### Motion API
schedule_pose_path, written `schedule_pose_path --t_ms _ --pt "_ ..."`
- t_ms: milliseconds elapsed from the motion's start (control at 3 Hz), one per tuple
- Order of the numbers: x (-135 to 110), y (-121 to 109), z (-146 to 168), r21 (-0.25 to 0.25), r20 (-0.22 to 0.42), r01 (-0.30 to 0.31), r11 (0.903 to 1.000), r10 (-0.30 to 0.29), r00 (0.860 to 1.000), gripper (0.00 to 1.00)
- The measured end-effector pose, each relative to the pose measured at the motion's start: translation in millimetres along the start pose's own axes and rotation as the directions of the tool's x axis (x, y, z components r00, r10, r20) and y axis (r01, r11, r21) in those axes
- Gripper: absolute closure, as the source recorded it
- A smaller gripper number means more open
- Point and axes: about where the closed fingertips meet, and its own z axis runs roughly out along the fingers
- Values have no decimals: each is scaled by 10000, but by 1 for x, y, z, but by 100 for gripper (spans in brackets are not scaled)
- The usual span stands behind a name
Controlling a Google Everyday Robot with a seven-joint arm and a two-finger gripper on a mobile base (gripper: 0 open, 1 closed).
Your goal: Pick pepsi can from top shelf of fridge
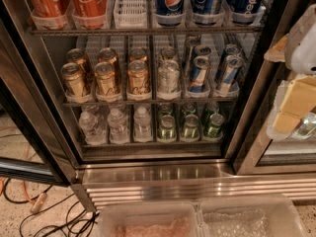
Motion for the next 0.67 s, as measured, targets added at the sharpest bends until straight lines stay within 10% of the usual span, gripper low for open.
schedule_pose_path --t_ms 667 --pt "-1 -2 -1 -107 32 -230 9997 231 9997 0"
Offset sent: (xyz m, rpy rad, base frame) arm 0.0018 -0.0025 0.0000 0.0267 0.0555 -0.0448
